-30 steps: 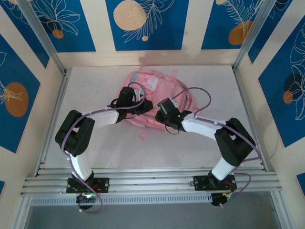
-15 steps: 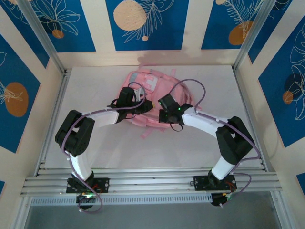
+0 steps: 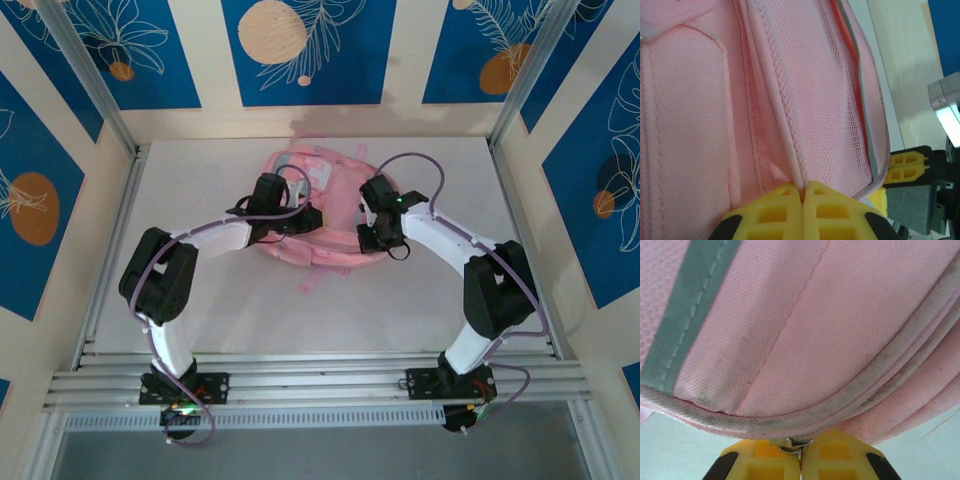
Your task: Pack the student bag
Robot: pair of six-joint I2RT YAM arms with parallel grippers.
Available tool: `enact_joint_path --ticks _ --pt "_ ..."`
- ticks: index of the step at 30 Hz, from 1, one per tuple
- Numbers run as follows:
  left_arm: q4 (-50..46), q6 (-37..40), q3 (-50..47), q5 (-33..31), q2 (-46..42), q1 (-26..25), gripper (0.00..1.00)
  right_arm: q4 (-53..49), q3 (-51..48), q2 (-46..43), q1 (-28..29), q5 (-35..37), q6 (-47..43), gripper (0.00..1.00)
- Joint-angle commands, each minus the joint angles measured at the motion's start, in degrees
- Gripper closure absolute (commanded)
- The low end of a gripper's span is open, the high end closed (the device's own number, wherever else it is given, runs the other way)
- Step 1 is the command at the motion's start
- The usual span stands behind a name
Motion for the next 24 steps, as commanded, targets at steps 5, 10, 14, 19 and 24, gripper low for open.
enact_joint_path --ticks 5,10,14,19,24 --pt "-4.2 5.4 7.3 -5.2 4.6 4.5 1.0 -7.5 1.9 1.3 1.9 -13.9 -3.2 1.0" --pt "-5.2 5.5 13.6 -4.8 9.0 4.6 1.0 -5.1 3.4 3.6 6.8 -23.7 -1.4 1.0" --pt "-8.2 6.3 19.3 -4.8 11.9 4.8 1.0 0.0 5.9 6.2 10.7 -28.0 1.4 1.0" --pt "-9.8 5.6 17.3 -5.9 8.3 5.2 0.58 3.7 11.0 11.5 13.3 -25.8 5.4 1.0" --pt "-11.2 5.8 9.2 -7.9 -0.7 5.4 0.27 9.4 11.6 13.8 14.6 -26.0 11.0 1.0"
